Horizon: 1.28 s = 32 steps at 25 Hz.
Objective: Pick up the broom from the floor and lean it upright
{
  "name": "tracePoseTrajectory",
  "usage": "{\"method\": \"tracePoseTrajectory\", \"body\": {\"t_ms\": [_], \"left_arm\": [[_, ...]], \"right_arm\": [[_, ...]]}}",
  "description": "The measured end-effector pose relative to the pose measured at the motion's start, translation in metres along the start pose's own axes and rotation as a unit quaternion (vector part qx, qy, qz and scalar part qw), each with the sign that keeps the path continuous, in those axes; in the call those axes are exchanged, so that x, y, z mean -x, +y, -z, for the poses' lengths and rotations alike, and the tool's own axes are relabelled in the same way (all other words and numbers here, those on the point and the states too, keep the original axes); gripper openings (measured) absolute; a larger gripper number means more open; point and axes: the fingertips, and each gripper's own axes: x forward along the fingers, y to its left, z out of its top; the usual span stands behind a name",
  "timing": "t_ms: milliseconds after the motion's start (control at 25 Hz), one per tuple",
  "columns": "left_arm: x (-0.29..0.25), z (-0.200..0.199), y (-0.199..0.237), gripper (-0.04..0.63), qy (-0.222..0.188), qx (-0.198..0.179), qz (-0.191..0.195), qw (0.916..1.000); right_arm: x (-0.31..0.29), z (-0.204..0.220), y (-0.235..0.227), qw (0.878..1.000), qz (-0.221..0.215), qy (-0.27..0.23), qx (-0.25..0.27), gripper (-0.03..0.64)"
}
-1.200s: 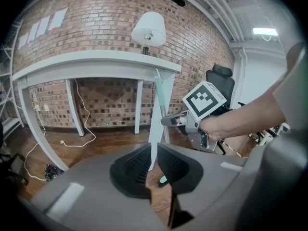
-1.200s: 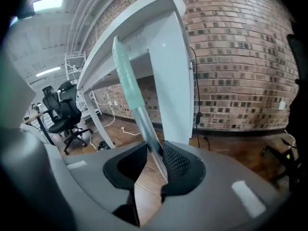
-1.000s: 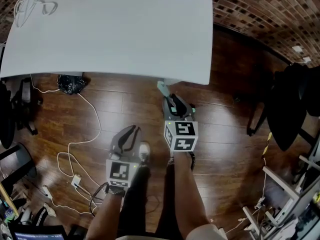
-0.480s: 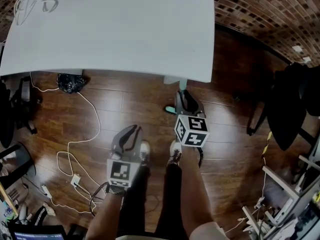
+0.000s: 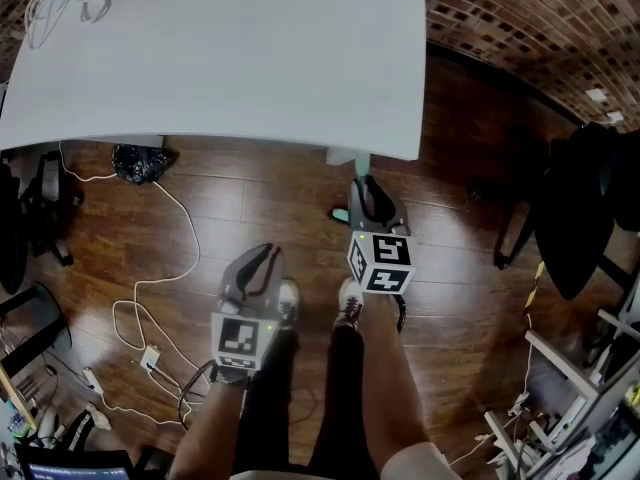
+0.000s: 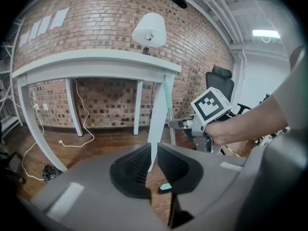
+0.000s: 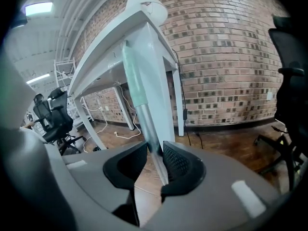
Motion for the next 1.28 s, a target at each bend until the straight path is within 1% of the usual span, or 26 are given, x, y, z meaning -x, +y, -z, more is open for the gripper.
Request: {"method": "tracePoseTrajectory", "body": {"t_ms": [360,560,680,1000,1080,1120,1160,1280], "left_arm": [[-0.001,0.0,-0.004,0.035,0.004,-0.001,0.005,1.0],[0.0,0.003,-0.003,0.035,0.005,0.0,0.003,1.0],[0.001,0.005,-0.003,0.035,0.006,-0.001,0.004,1.0],[0.002,0.004,0.001,0.035,0.005,-0.001,0.002,1.0],[0.002,0.006,0.001,0.035,0.006,0.001,0.002,1.0],[0.002,0.007,0.001,0.035,0.006,0.002,0.002,1.0],[0.002,0.008,0.002,0.035,0.007,0.002,0.002,1.0],[0.002,0.011,0.002,0.035,0.01,0.002,0.002,0.9999]], "right_arm": [[-0.003,-0.003,-0.001,1.0,0.003,-0.001,0.013,0.121],[-0.005,0.001,-0.002,1.0,0.003,0.004,0.026,0.157],[-0.006,0.003,0.0,0.999,0.001,0.007,0.032,0.166],[-0.01,0.002,0.002,0.999,0.002,0.004,0.048,0.167],[-0.01,0.002,0.005,0.998,-0.002,0.004,0.059,0.159],[-0.01,0.003,0.007,0.998,-0.005,0.003,0.066,0.113],[-0.01,0.003,0.009,0.997,-0.008,0.003,0.072,0.103],[-0.007,0.004,0.008,0.997,-0.014,0.005,0.071,0.098]]}}
